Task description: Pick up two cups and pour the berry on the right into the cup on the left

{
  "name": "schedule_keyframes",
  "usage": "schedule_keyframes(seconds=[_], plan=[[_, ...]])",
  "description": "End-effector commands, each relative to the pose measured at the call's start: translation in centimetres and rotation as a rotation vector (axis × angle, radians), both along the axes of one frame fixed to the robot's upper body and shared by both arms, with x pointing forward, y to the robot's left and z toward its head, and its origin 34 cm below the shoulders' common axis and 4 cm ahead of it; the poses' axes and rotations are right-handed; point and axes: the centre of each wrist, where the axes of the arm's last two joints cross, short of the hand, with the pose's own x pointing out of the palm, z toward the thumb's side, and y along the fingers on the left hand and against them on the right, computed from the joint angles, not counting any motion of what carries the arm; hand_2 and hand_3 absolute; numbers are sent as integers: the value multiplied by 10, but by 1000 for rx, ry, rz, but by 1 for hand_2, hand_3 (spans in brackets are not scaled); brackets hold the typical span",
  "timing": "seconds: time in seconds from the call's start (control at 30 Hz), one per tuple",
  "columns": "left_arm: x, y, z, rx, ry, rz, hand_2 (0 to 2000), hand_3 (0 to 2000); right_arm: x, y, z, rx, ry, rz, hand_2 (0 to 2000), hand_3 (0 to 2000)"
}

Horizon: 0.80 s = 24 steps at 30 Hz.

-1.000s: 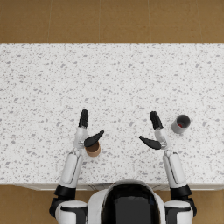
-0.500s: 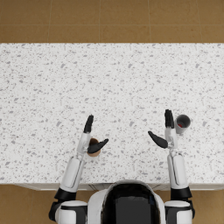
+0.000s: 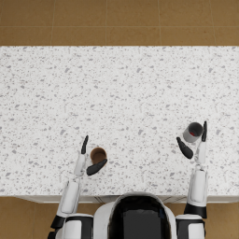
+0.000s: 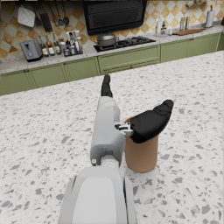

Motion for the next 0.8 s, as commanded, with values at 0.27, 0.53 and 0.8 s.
schedule_keyframes(seconds=[0.27,0.53,0.8], plan=[[-13,3,-40,19,168,8,0,0,6,-23,-51,-9,201,-103,0,0],[-7,1,-59,1,227,28,0,0,21,-31,-79,29,308,-128,0,0],[-3,-5,-66,-22,244,30,0,0,37,-38,-97,72,380,-156,0,0]])
